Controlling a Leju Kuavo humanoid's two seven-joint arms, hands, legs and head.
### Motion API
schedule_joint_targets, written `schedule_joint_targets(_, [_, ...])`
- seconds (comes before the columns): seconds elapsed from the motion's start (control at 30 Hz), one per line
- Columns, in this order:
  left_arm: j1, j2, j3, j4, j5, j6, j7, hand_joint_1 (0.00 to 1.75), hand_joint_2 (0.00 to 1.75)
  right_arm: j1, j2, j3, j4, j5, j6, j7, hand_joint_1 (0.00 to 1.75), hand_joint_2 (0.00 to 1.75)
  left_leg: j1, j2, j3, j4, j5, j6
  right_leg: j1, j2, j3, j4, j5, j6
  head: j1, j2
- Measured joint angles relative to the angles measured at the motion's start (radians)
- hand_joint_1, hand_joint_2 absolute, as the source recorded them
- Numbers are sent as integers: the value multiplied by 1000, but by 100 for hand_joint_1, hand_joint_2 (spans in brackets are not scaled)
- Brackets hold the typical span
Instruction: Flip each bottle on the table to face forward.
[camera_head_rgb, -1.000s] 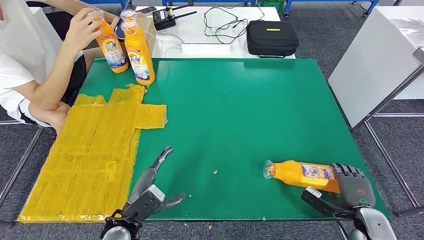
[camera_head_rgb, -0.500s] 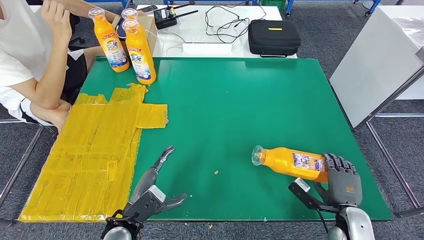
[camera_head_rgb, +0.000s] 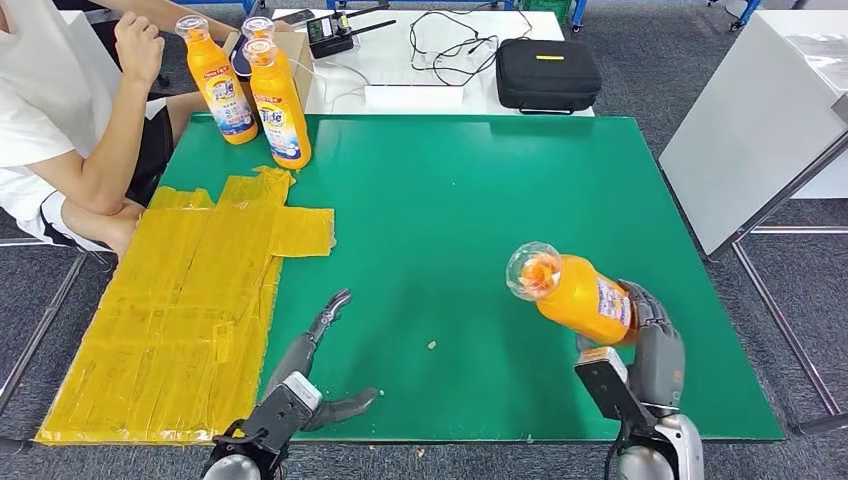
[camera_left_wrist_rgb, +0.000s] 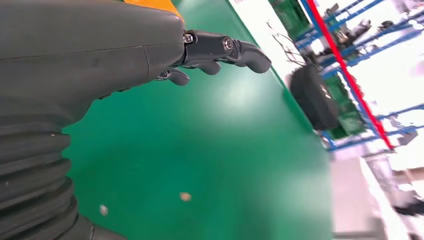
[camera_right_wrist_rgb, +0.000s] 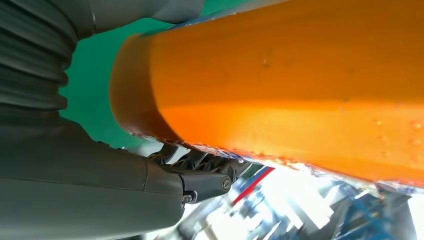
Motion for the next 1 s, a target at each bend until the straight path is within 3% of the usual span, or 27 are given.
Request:
schedule_joint_targets(0.27, [-11, -10, -26, -44, 59, -33, -15, 0, 175, 2, 66, 121, -32, -85, 74, -25, 175, 175, 0, 0, 0, 0, 0, 0, 0, 0, 0, 0, 0, 0, 0, 0])
schedule_joint_targets(0.67, [-17, -14, -39, -65, 80, -30, -17, 0, 175, -3, 86, 224, 1, -72, 92, -11, 175, 175, 0, 0, 0, 0, 0, 0, 0, 0, 0, 0, 0, 0, 0, 0])
schedule_joint_targets(1.0, [-38, -15, -62, -65, 104, -16, -27, 0, 175, -56, 117, 345, 100, -104, 182, -11, 175, 175, 1, 0, 0, 0, 1, -1, 0, 0, 0, 0, 0, 0, 0, 0])
